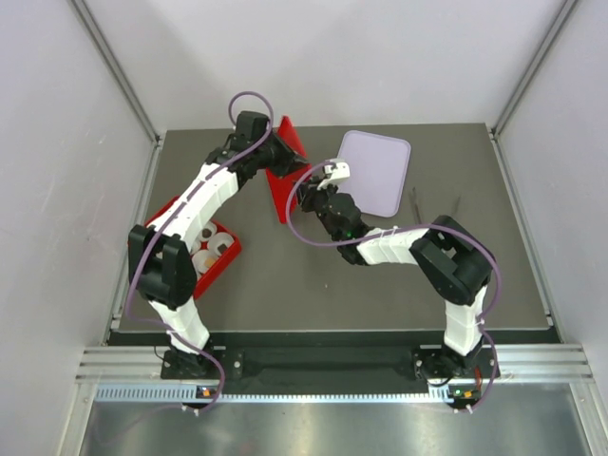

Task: Pack the chocolate

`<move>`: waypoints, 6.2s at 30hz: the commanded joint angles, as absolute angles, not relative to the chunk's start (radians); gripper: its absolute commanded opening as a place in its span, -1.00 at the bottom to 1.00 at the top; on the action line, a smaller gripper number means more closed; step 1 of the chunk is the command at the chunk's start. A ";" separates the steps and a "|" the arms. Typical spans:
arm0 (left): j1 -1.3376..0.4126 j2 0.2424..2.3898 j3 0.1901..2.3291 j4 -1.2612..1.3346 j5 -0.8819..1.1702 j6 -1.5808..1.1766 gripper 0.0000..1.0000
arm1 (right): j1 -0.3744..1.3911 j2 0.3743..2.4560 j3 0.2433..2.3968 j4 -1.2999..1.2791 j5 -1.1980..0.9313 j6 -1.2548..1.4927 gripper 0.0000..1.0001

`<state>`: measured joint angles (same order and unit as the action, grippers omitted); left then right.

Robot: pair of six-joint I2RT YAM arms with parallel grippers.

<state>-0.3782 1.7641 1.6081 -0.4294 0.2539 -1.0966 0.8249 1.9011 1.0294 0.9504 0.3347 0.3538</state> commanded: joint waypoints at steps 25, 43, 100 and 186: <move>-0.362 1.490 1.588 -0.492 0.446 -1.008 0.47 | 0.848 1.385 0.692 0.779 0.371 0.434 -1.00; -0.338 1.207 1.490 -0.837 0.133 -0.822 0.67 | 0.848 0.904 0.620 0.324 0.476 0.407 -1.00; 0.328 0.940 0.772 -0.853 -0.402 -1.005 0.29 | 0.850 0.896 0.721 0.207 0.267 0.426 -1.00; 0.296 0.902 0.572 -0.601 0.186 -0.746 -1.00 | 0.969 1.276 1.017 0.309 0.433 0.187 -1.00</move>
<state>0.3046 0.9154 0.5739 -0.6525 0.1135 -0.7727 0.9600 1.3056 0.9718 0.1551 0.4297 0.2459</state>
